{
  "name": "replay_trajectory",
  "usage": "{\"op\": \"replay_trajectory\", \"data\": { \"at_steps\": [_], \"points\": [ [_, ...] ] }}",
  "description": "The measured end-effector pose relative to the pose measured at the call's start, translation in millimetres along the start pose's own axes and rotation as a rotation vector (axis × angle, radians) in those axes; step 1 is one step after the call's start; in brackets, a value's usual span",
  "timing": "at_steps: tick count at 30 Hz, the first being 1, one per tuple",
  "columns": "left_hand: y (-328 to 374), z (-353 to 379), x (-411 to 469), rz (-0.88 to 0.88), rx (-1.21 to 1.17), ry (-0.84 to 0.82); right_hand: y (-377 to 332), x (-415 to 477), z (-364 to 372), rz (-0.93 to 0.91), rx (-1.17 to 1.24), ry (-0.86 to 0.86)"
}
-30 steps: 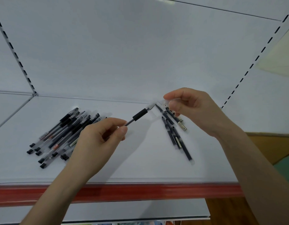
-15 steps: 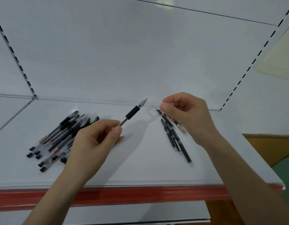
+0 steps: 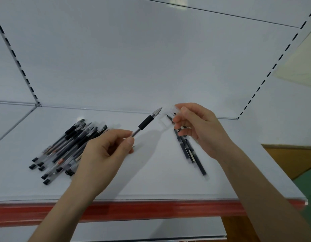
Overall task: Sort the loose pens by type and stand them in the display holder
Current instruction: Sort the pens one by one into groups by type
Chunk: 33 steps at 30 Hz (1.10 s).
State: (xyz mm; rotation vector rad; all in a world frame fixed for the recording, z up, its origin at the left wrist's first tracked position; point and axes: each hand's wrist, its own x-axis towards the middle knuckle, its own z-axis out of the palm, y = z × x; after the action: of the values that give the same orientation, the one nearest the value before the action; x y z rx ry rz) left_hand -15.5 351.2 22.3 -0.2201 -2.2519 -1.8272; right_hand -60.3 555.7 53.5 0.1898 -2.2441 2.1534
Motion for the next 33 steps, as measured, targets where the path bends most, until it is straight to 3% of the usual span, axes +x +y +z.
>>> {"op": "replay_trajectory", "data": {
  "at_steps": [4,13,26,33],
  "points": [
    [-2.0,0.2,0.4,-0.003,0.013,-0.01,0.3,1.5,0.5,0.078,0.073,-0.044],
    [-2.6,3.3,2.4,-0.019,0.009,0.003,1.5,9.4,-4.2,0.122,0.367,0.04],
    [-7.0,5.5,6.4,-0.011,-0.001,-0.019,-1.9,13.2,-1.2,0.139,0.306,-0.108],
    [-7.3,5.8,6.2,-0.017,-0.028,-0.014,0.3,17.0,-0.7,0.288,0.573,-0.075]
  ]
}}
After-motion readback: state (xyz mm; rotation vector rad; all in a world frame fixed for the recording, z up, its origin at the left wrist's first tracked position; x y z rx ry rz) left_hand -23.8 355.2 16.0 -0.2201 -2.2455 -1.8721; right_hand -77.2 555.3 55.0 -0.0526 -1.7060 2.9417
